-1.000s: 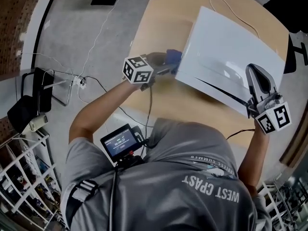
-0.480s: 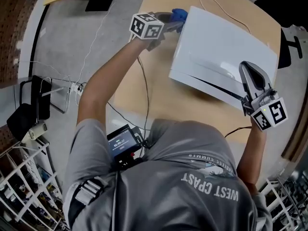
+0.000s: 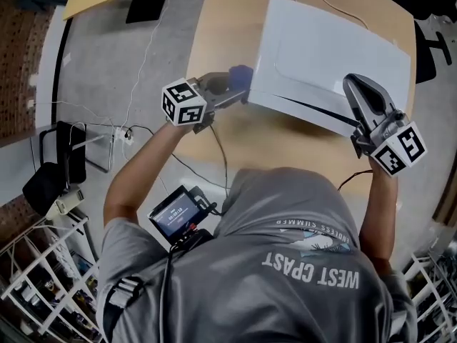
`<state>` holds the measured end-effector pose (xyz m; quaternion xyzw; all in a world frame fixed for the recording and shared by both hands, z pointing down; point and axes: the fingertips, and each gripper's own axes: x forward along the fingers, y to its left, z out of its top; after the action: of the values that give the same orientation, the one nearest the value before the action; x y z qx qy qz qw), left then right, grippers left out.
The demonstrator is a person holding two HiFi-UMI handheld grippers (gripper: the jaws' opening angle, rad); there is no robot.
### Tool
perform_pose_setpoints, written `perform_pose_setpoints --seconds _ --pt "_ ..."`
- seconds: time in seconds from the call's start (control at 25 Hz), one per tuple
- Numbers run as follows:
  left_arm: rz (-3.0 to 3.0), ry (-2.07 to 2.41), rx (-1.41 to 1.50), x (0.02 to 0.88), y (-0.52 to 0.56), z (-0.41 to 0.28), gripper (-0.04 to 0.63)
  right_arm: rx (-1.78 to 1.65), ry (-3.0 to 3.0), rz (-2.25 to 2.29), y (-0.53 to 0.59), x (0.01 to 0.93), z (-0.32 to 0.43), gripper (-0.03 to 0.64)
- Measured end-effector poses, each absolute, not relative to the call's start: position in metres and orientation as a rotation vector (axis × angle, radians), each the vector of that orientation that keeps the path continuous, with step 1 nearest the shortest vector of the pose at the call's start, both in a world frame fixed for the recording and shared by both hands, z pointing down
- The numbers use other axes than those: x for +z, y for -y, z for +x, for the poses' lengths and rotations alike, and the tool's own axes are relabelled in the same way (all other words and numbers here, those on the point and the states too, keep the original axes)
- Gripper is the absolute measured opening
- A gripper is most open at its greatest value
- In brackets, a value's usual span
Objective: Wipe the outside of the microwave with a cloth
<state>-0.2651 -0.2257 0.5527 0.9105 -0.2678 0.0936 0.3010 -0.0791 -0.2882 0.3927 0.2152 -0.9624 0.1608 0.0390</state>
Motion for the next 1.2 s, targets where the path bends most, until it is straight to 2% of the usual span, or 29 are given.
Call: perform_pose_setpoints --seconds 0.36,0.64,0.76,0.84,1.04,1.2 --pt "2.419 0.689 0.362 0.563 0.187 -0.269 0.138 0.419 2.953 0.623 0.284 0.396 -0.092 0.025" --pt "2.389 0.515 0.648 0.659 0.133 -0.213 0.150 0.373 2.882 0.684 0.265 0.424 -0.085 0.025" --pt "2.409 0.496 0.674 0.688 0.121 -0.198 0.164 0.371 2.863 0.719 0.243 0.440 -0.087 0.025" --pt "2.445 0.472 0.673 0.686 0.123 -0.185 0.191 0.368 2.849 0.744 0.234 0.434 -0.085 0.025" --pt "2.563 0.443 0.750 0.659 0.156 -0.164 0.312 0.355 2.841 0.741 0.239 0.405 -0.079 0.026" --pt "2.639 0.423 0.840 0.642 0.168 -0.170 0.339 0.299 2.867 0.672 0.236 0.390 -0.079 0.026"
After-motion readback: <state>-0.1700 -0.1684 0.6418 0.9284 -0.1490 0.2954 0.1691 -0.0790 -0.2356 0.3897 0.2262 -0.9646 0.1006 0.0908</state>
